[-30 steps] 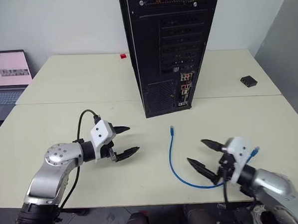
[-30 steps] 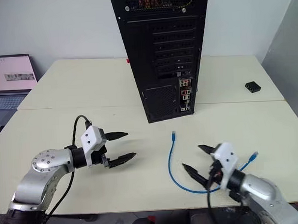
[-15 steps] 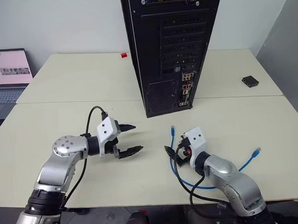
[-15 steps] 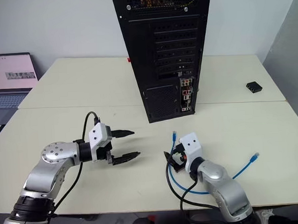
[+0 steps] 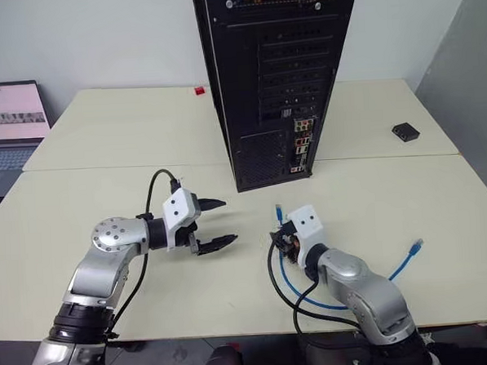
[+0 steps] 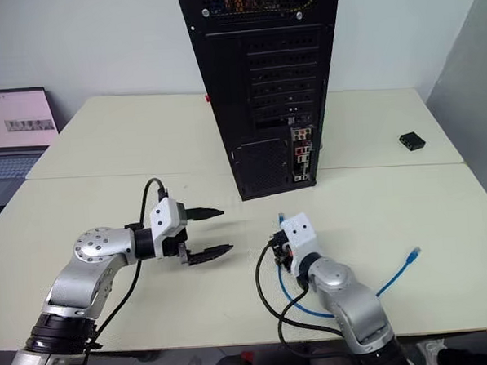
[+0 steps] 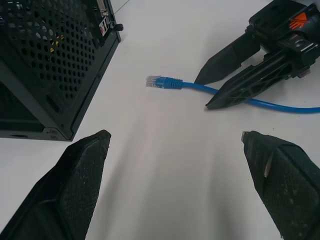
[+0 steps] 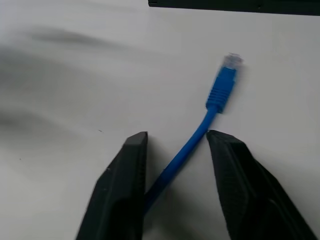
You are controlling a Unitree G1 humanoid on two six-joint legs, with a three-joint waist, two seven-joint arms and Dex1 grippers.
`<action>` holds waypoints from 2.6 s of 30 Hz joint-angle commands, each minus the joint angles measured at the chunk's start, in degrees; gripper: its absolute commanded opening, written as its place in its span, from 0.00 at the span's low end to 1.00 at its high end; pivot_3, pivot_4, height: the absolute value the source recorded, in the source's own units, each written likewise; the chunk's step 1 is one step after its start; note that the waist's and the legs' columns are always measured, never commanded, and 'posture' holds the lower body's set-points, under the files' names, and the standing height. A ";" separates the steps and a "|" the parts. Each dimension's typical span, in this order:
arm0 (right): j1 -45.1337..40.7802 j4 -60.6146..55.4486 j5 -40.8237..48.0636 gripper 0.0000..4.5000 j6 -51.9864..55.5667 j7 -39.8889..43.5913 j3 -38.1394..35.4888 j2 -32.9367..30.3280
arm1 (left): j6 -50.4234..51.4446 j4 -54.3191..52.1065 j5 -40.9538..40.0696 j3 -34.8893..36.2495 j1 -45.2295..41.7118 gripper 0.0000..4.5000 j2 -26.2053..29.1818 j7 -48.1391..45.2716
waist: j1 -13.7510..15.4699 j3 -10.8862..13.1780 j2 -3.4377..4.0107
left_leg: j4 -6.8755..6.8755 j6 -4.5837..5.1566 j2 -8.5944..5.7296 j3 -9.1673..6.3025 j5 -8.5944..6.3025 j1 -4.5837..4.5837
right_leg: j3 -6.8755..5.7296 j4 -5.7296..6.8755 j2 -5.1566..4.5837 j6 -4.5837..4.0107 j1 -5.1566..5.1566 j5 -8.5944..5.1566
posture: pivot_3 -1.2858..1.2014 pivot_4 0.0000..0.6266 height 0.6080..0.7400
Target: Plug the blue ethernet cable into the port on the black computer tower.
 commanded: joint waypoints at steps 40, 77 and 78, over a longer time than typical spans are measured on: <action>-11.79 -18.55 6.18 0.00 -0.02 29.77 1.71 -30.27 | -9.00 10.88 2.63 -8.66 -14.19 0.89 -2.54 -17.32 | -0.56 0.06 0.03 | 0.06 0.02 -0.08 -0.15 0.00 -0.16 | -0.14 -0.04 0.00 0.01 -0.01 0.00 | 0.52 0.24 1.00; -8.72 -22.66 14.17 0.43 4.77 33.13 -4.94 -33.49 | -13.93 12.58 3.74 -8.73 -13.13 0.06 -3.68 -17.99 | -0.42 0.06 0.03 | 0.06 0.02 -0.08 -0.16 0.00 -0.17 | -0.15 -0.05 -0.01 0.01 -0.01 0.00 | 0.52 0.24 1.00; -8.40 -23.02 16.87 0.49 6.24 33.70 -7.71 -33.20 | -15.35 12.67 4.03 -8.85 -13.02 0.06 -3.76 -18.01 | -0.36 0.06 0.03 | 0.06 0.02 -0.09 -0.16 0.00 -0.17 | -0.14 -0.05 -0.02 0.01 -0.01 0.00 | 0.52 0.24 1.00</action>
